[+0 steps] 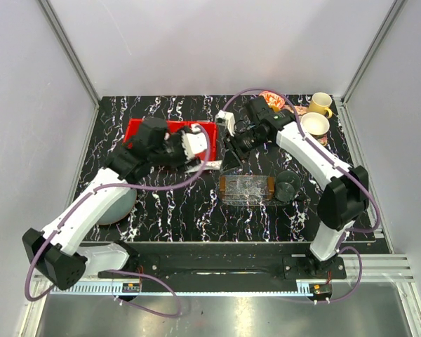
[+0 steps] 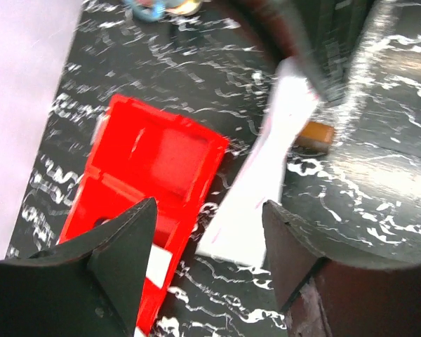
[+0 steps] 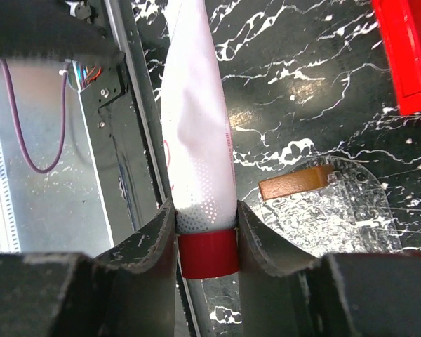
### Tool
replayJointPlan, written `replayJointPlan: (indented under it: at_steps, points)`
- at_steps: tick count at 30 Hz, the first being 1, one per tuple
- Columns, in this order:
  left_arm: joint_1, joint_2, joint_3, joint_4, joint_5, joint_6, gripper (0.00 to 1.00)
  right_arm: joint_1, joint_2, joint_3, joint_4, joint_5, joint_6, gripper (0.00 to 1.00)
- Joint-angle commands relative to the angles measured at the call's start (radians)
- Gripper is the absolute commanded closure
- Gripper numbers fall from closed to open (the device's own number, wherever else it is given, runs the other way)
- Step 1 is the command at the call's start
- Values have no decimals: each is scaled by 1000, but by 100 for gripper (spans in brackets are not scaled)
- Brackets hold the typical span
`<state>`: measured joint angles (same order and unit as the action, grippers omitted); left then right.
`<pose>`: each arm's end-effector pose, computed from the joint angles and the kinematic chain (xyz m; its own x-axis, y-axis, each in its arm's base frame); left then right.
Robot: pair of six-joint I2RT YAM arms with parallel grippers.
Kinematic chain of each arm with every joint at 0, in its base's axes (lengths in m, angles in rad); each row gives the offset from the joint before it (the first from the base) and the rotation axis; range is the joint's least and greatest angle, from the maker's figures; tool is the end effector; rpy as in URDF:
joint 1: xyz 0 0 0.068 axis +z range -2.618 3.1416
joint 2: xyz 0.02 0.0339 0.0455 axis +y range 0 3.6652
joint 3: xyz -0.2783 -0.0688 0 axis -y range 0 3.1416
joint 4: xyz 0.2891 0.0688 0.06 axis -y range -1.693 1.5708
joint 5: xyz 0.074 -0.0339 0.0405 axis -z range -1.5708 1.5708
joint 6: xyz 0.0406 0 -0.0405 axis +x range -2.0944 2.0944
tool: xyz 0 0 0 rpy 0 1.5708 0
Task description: Prepare toiletry sets of a toothbrush and toothpaste on the tray
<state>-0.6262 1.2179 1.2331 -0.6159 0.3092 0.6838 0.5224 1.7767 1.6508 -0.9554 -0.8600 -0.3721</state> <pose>0.2398 -0.1887 0.3754 0.1262 0.6514 -0.7481 0.8798 0.2750 0.3878 0.3473 0.2355 0.3205 -0.4819 -0.5512 -0.6812 -0.8690 0.2010 0.4521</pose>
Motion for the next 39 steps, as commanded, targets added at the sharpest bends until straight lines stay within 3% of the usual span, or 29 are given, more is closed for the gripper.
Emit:
replayJointPlan:
  at_steps: [1,8,11,20,27,31,39]
  points:
    - [164,-75,-18,126,155,-148,33,-15,-109,24,96,32,64,100]
    - [417,-75,-53,261,437,-422,30,-21,-181,29,181,53,114,100]
    - [463,-61,-57,288,540,-486,28,-22,-201,23,214,62,133,100]
    - [487,0,-77,452,723,-714,22,-22,-227,0,260,42,142,100]
    - [487,57,-73,501,761,-790,21,-21,-247,-25,306,15,144,100]
    - [487,84,-73,538,798,-848,25,-21,-257,-37,331,12,147,100]
    - [487,117,-90,630,880,-943,47,-21,-252,-48,371,-2,162,100]
